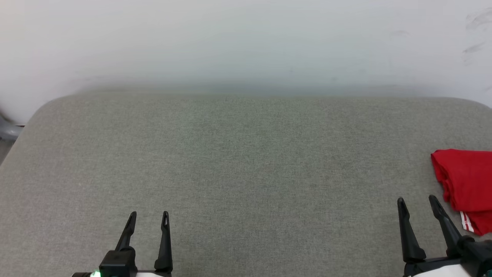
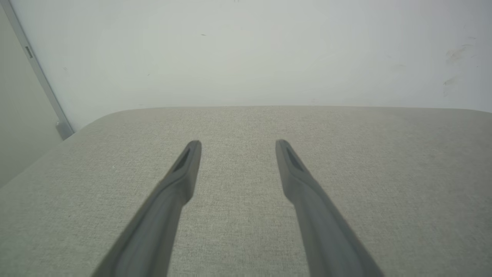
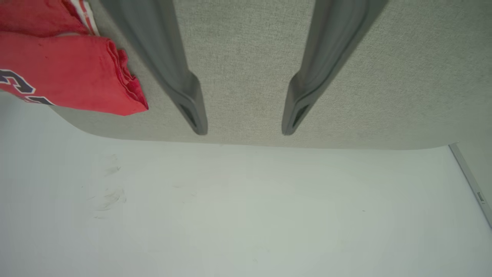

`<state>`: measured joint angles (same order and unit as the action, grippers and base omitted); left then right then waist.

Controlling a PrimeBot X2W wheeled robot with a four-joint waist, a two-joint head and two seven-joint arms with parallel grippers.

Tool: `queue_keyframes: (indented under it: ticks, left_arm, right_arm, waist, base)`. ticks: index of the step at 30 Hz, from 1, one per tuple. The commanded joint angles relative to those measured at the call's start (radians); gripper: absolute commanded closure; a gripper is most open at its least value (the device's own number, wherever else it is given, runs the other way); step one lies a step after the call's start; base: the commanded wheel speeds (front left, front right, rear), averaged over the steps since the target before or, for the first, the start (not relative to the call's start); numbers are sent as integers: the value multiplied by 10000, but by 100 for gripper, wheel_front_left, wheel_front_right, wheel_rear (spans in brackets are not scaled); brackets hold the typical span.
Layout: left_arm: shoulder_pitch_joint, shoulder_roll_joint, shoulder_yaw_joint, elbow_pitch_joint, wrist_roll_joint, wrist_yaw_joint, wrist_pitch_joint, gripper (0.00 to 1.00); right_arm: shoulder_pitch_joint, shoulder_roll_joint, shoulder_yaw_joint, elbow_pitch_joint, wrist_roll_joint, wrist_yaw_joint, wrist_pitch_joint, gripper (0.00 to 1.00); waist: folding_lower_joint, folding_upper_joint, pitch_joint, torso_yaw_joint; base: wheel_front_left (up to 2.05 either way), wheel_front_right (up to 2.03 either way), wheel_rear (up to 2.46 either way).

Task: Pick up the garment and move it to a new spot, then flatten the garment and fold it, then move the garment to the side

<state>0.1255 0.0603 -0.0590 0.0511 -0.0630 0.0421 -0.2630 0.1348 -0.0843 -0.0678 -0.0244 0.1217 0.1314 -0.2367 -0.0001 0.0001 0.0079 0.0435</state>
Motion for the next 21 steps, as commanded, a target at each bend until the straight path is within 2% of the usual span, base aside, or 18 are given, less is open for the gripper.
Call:
queue_keyframes:
  ticks: [1, 12, 13, 16, 21]
  left_arm:
    - [132, -4, 23, 20, -35, -78, -22, 0]
    - [219, -24, 169, 204, -144, -343, -22, 0]
    - [139, -29, 138, 198, -123, -340, 0, 100]
    - [159, -48, 102, 490, -151, -341, 48, 100]
    - [-16, -49, 204, 584, -1243, -439, 297, 100]
  right_arm:
    - [147, 87, -11, -69, -69, -16, -38, 0]
    - [355, 166, 31, -195, -329, -14, -27, 0]
    - [211, 129, 28, -189, -330, 0, -31, 100]
    - [252, 141, 62, 94, -301, 2, -11, 100]
    - [102, 113, 98, 220, 825, 1, 171, 100]
  waist:
    - [1, -1, -57, -48]
    - [1, -1, -149, -122]
    - [1, -1, -149, -123]
    - [1, -1, -151, -125]
    - [1, -1, -146, -137]
  base:
    - [0, 0, 0]
    - [0, 0, 0]
    - [0, 0, 0]
    - [0, 0, 0]
    - [0, 0, 0]
